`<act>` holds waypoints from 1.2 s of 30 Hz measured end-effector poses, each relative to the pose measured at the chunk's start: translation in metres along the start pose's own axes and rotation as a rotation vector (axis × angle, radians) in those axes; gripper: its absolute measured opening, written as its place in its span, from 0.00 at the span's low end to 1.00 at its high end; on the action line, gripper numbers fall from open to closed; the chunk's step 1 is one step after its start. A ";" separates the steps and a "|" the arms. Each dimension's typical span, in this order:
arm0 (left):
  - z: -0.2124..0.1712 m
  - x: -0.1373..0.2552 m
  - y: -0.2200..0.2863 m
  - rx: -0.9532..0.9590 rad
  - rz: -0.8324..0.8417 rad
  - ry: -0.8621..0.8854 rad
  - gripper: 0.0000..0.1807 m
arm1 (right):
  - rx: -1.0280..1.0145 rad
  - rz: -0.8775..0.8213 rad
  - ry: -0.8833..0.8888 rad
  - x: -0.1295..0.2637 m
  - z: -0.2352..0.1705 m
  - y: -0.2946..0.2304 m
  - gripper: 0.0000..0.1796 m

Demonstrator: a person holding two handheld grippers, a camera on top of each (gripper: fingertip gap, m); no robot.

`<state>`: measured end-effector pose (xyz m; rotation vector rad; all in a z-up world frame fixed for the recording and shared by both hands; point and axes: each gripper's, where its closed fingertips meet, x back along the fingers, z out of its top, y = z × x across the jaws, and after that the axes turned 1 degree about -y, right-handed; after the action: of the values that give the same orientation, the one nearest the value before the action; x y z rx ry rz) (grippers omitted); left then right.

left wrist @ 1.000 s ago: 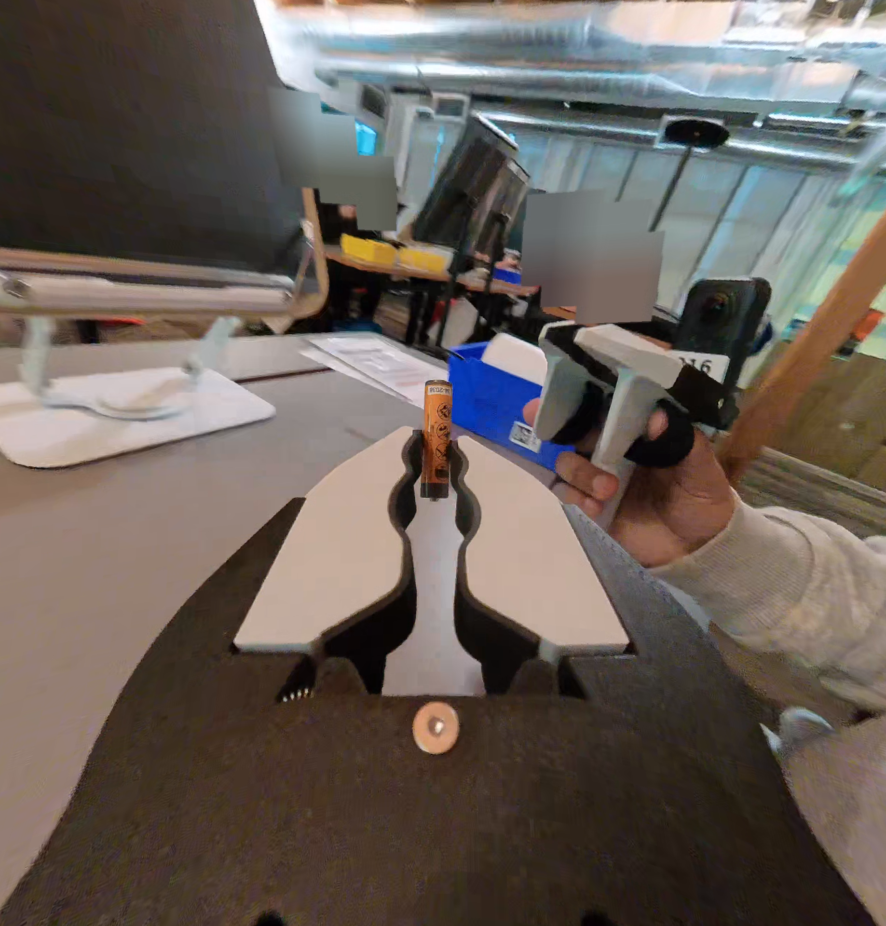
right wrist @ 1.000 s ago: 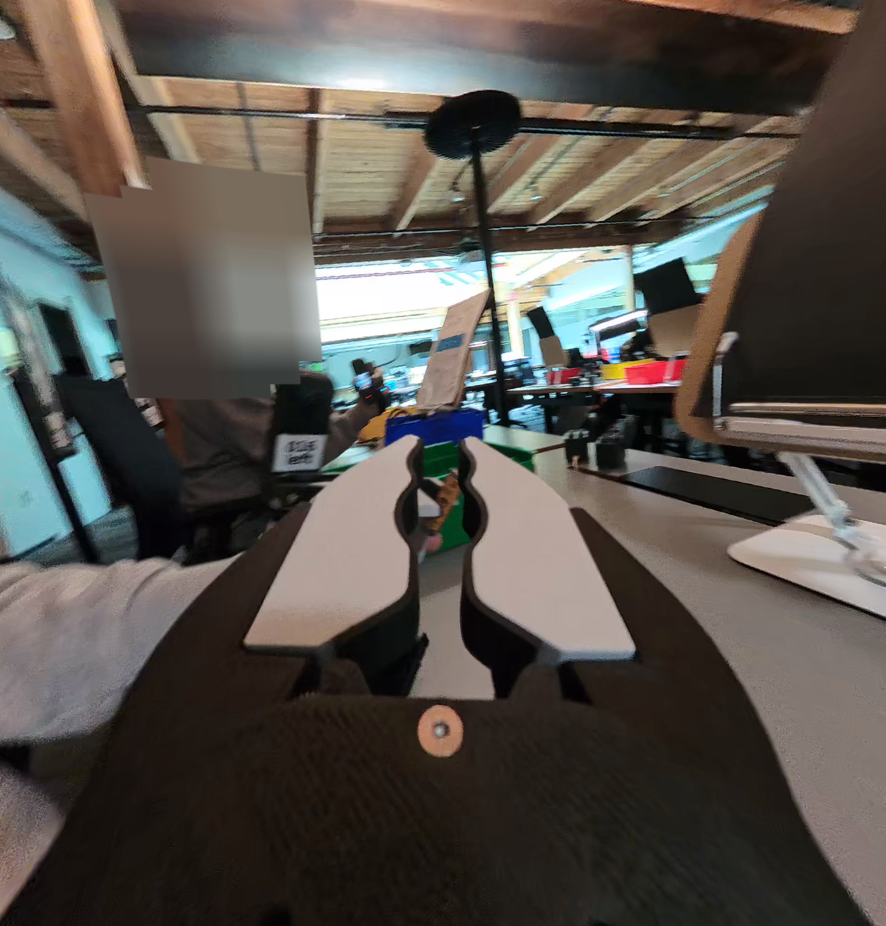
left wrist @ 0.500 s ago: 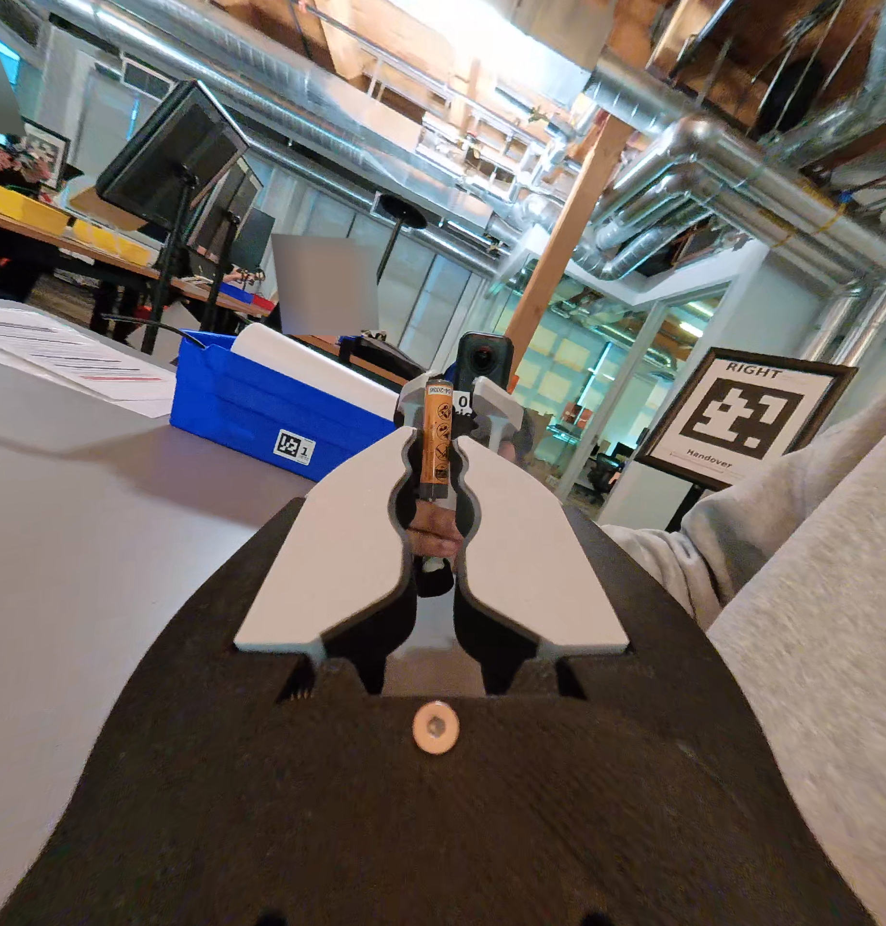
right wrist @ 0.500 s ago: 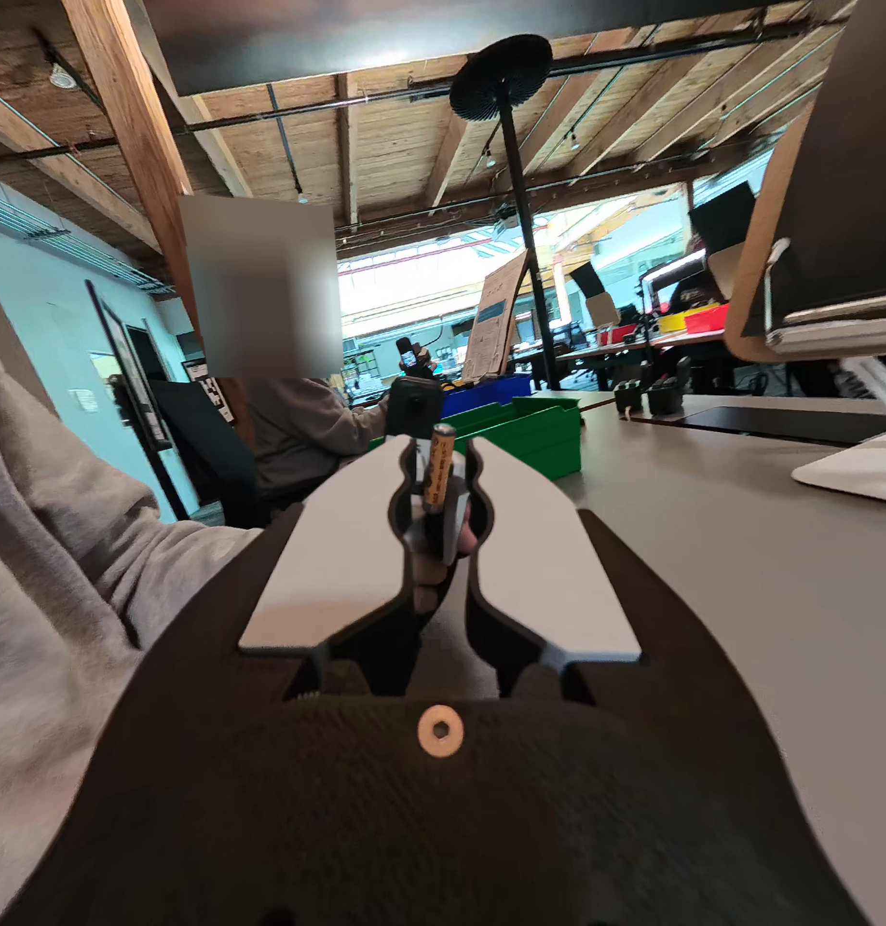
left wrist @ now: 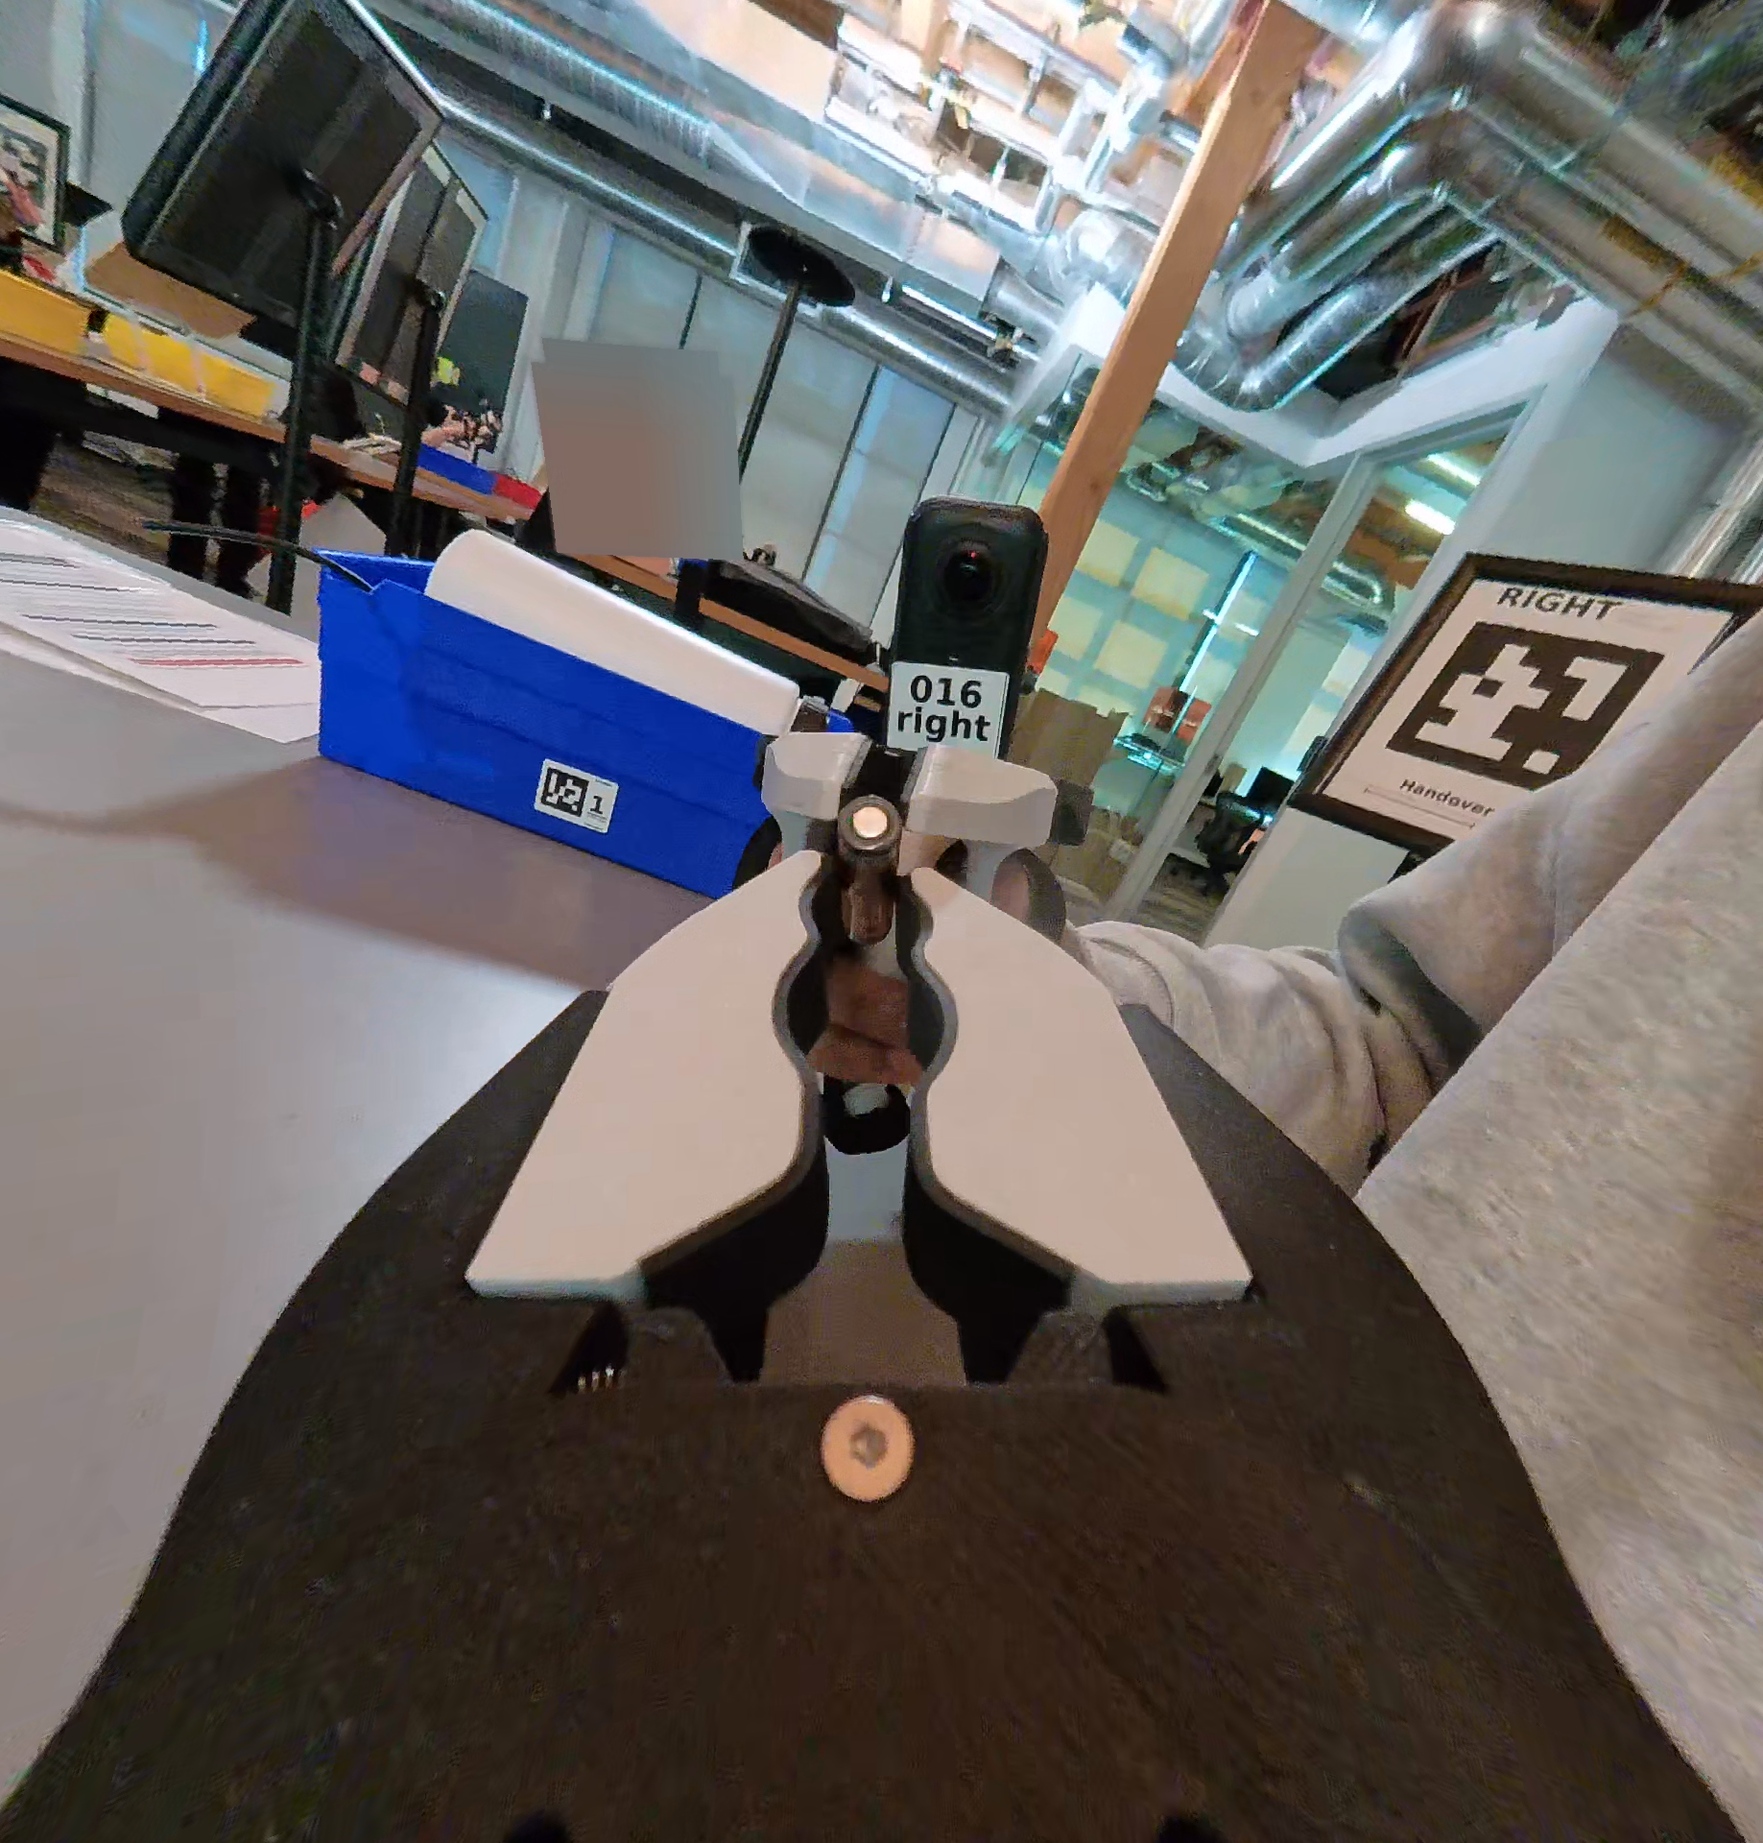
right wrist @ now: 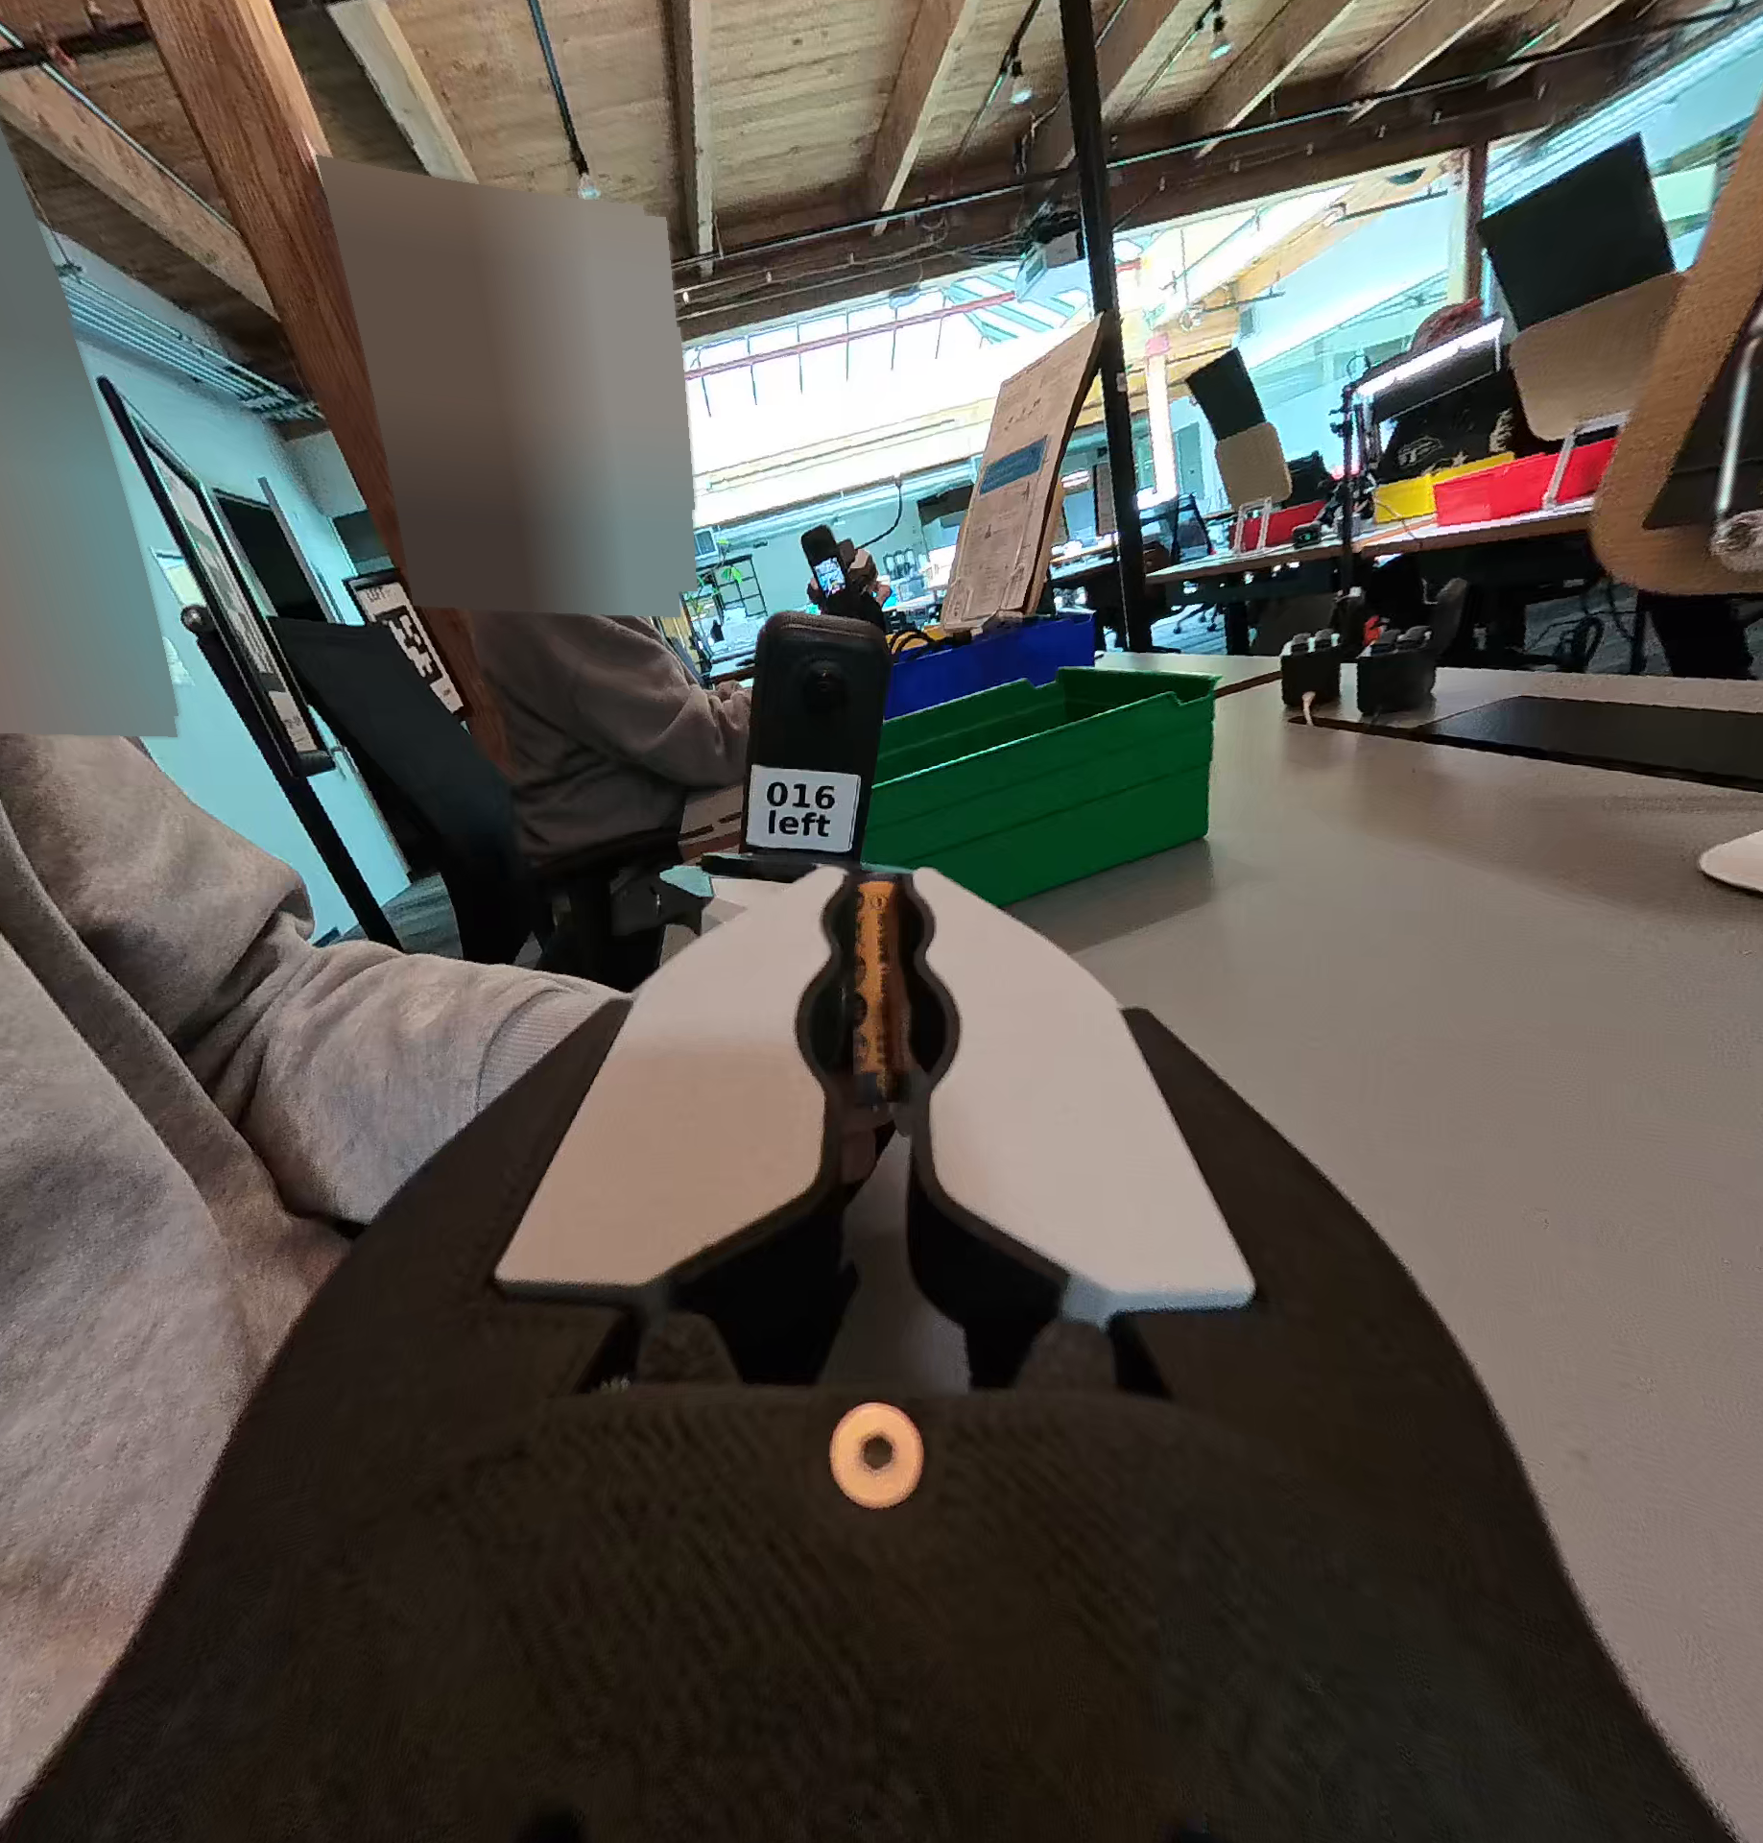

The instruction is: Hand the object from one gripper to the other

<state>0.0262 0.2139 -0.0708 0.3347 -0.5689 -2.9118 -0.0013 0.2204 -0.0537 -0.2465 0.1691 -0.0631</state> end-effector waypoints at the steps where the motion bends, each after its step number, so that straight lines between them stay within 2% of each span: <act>1: 0.000 0.000 -0.001 0.003 0.003 -0.003 0.05 | -0.005 -0.004 0.010 0.003 0.003 0.001 0.04; 2: 0.001 0.001 -0.001 0.008 0.007 0.005 0.05 | -0.010 -0.008 0.022 0.006 0.005 0.003 0.00; 5: 0.008 0.007 -0.005 -0.004 0.030 0.035 0.05 | -0.017 -0.018 0.043 0.015 0.010 0.009 0.00; 8: -0.002 0.008 -0.009 -0.073 0.061 -0.064 0.05 | -0.003 -0.025 0.035 0.017 0.010 0.012 0.00; 13: -0.016 0.005 -0.013 -0.118 0.117 -0.170 0.05 | 0.008 0.000 -0.013 0.012 0.000 0.007 0.18; 15: -0.017 0.004 -0.010 -0.115 0.110 -0.174 0.05 | 0.041 0.002 -0.084 0.010 -0.012 0.004 0.16; 17: -0.018 0.001 -0.004 -0.118 0.107 -0.176 0.06 | 0.092 0.003 -0.129 0.010 -0.019 0.000 0.06; 21: -0.022 0.000 0.000 -0.103 0.114 -0.184 0.05 | 0.127 -0.026 -0.152 0.014 -0.022 -0.005 0.06; 27: -0.029 0.006 0.020 -0.041 0.115 -0.122 0.06 | 0.025 -0.047 -0.070 0.028 -0.018 -0.024 0.06; 32: -0.042 0.006 0.033 -0.066 0.205 -0.152 0.20 | 0.059 -0.048 -0.066 0.034 -0.015 -0.044 0.06; 36: -0.060 0.006 0.039 -0.146 0.206 -0.250 0.15 | 0.072 -0.032 -0.123 0.029 -0.025 -0.047 0.06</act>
<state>0.0398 0.1558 -0.1106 -0.1030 -0.3929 -2.7896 0.0215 0.1663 -0.0702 -0.1811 0.0409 -0.0853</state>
